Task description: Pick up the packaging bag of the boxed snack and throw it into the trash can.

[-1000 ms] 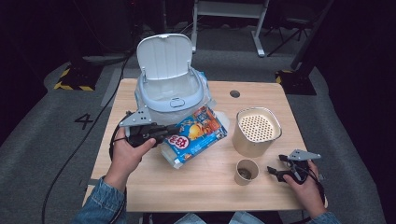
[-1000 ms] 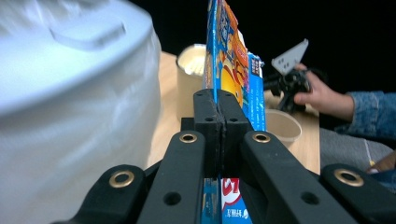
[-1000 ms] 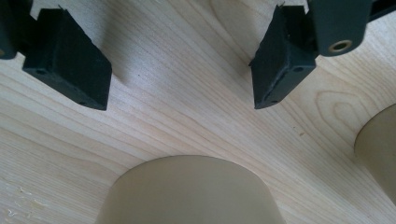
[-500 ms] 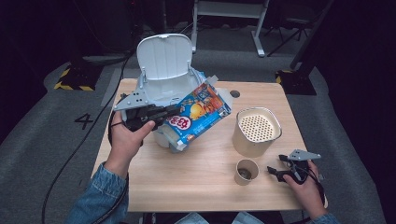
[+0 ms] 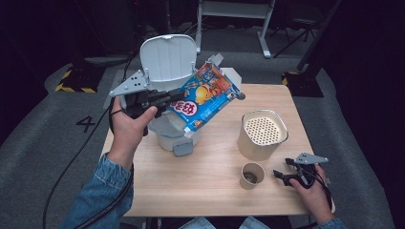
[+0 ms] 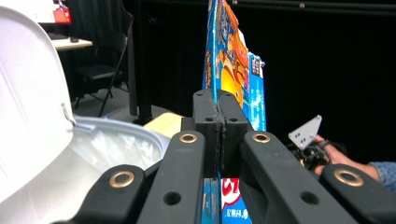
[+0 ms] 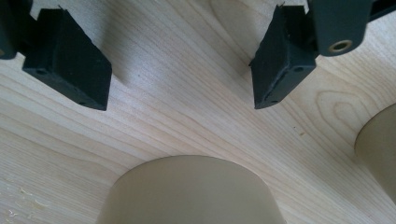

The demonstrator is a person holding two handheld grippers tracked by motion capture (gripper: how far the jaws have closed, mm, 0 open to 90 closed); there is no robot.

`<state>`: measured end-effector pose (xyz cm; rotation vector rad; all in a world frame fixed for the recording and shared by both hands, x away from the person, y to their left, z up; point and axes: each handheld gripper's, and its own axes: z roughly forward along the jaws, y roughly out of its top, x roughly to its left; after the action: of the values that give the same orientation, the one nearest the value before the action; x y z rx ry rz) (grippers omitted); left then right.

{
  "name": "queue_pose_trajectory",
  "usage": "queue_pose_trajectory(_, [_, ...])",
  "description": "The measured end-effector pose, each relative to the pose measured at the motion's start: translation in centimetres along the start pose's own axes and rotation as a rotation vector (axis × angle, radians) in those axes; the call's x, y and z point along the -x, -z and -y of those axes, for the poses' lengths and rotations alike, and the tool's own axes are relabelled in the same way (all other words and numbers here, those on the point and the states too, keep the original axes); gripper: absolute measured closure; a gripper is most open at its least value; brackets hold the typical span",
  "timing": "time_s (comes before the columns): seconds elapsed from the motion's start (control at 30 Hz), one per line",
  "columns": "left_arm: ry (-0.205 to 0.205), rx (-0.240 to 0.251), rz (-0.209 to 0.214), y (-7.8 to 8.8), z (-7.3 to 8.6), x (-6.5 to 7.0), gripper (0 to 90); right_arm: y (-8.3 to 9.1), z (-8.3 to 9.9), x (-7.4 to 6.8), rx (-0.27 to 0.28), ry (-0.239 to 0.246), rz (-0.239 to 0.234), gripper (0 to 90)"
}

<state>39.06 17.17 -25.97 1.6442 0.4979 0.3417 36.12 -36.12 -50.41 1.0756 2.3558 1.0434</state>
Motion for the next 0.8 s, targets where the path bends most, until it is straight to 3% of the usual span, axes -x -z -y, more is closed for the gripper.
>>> queue_pose_trajectory(0.53, [-0.019,0.077,-0.098,0.5,-2.9,-0.4,89.0,0.0,0.0,0.0,0.001,-0.004,0.004,20.4])
queue_pose_trajectory(0.8, [-0.006,0.133,-0.174,1.0,-3.9,-1.8,89.0,0.0,0.0,-0.1,0.001,-0.005,0.007,20.4])
